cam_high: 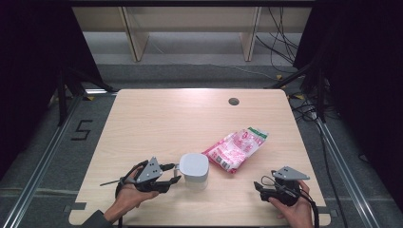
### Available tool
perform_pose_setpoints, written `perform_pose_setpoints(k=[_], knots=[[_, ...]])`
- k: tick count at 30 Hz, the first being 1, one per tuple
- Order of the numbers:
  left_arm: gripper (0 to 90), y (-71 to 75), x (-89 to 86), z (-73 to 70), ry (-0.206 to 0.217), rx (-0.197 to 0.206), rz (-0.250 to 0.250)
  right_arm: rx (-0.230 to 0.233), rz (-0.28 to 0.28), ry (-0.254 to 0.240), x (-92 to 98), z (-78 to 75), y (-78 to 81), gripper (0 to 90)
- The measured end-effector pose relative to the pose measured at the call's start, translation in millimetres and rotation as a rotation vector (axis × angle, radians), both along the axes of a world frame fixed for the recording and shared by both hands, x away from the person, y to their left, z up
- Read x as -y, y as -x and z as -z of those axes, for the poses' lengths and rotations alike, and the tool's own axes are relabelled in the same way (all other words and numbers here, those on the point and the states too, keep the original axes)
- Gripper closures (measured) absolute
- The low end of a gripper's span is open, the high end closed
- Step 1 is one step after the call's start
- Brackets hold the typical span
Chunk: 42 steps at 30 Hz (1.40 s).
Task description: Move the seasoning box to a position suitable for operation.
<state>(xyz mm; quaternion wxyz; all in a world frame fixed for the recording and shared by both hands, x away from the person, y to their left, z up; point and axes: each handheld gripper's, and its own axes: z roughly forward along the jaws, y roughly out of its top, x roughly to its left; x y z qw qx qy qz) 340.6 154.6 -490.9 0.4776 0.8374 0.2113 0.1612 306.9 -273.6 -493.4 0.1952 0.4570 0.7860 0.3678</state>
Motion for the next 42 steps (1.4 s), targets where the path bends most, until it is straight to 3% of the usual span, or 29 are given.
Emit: perform_pose_setpoints(k=[4,6,9,12,16,18,20,26,33,42], knots=[[53.4,-12.0,0.6,4.4,0.05,-0.018,0.049,0.015,0.002,0.012,0.6,0.1,-0.3,21.1],[55.7,-14.0,1.2,6.5,0.054,-0.017,0.061,0.015,0.001,0.012,0.7,0.0,-0.2,21.2],[68.0,-14.4,-3.7,5.9,0.08,-0.042,0.085,0.003,-0.004,0.004,0.1,0.3,-0.1,21.3],[67.9,-9.6,-6.4,5.2,0.069,-0.048,0.115,0.003,-0.008,0.0,0.1,0.2,0.1,21.3],[68.3,-3.5,-4.7,5.9,0.086,-0.053,0.071,0.003,-0.008,0.002,-0.1,0.1,0.0,21.4],[68.5,-1.2,-2.4,6.1,0.086,-0.047,0.046,0.019,-0.003,0.012,0.2,-0.2,0.0,21.4],[68.6,0.4,0.2,6.0,0.076,-0.037,0.033,-0.003,-0.008,-0.006,-0.3,-0.1,0.0,21.4],[68.8,7.9,13.4,5.8,0.073,-0.024,-0.041,0.004,-0.007,-0.002,0.1,-0.2,0.0,21.5],[69.4,1.0,19.5,5.3,0.064,-0.013,-0.099,0.002,-0.009,-0.006,-0.1,-0.3,0.0,21.4],[70.1,-10.7,23.3,4.5,0.064,-0.02,-0.128,0.02,-0.008,0.005,0.4,-0.6,0.0,21.5]])
